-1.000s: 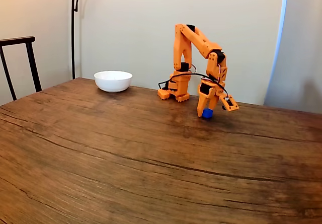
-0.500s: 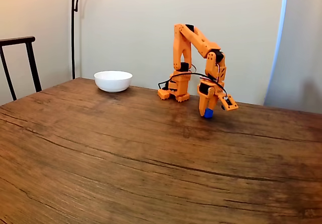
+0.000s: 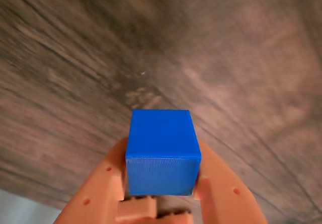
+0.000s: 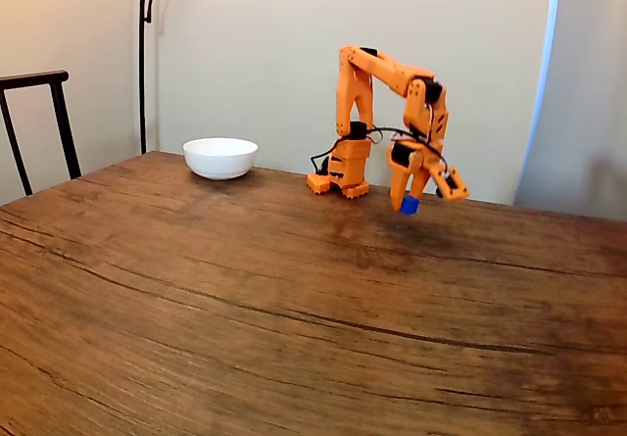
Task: Grasp the cube and drop it in the bowl
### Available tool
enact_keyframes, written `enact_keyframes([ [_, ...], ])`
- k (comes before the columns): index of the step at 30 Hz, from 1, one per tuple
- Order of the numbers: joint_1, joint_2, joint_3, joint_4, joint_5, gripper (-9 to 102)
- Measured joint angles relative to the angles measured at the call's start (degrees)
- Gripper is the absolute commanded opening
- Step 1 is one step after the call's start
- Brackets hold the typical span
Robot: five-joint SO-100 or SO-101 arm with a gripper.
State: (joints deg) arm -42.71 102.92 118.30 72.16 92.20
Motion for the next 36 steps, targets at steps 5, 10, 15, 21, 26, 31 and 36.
enact_keyframes([
  [5,4.8,0.0,-8.1,8.8,3.9,6],
  [10,12.7,0.0,-13.4,15.2,9.4,6],
  [15,22.0,1.1,-16.7,19.1,16.5,6],
  [21,37.7,12.2,-17.1,22.7,25.0,6],
  [26,54.7,22.9,-17.1,25.0,33.5,5],
  [31,69.3,28.3,-17.1,25.1,41.1,6],
  [36,84.1,28.7,-17.1,25.1,46.2,6],
])
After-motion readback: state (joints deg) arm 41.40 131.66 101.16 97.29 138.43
